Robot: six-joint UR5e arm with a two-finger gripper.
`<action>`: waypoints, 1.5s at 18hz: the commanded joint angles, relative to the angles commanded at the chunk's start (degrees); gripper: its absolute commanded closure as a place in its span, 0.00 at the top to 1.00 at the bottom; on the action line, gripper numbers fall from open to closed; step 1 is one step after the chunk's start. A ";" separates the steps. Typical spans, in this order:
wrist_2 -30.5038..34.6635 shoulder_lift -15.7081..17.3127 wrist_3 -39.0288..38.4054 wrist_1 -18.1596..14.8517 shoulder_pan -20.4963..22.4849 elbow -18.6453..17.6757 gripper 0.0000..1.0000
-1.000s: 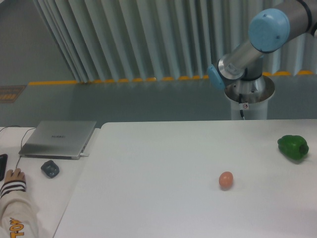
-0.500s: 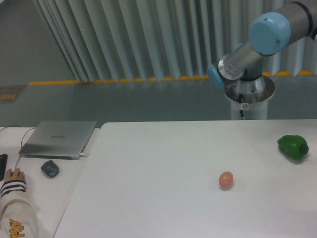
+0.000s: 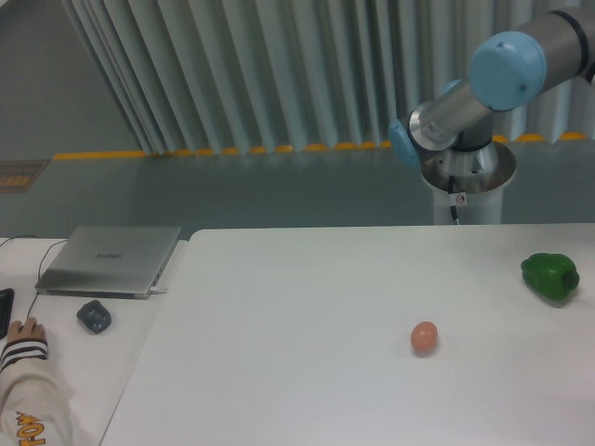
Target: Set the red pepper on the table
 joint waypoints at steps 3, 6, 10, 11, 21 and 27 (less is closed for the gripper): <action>0.00 -0.88 -0.44 0.09 0.00 0.62 1.00; 0.00 -0.97 -0.44 0.09 0.17 0.71 1.00; 0.00 -1.06 -0.53 0.09 0.61 0.97 0.96; -0.09 -1.06 -0.53 0.09 0.70 1.06 0.91; -0.79 -1.23 -0.62 0.35 0.70 1.15 0.63; -5.36 1.48 -0.36 0.26 0.18 -0.17 0.64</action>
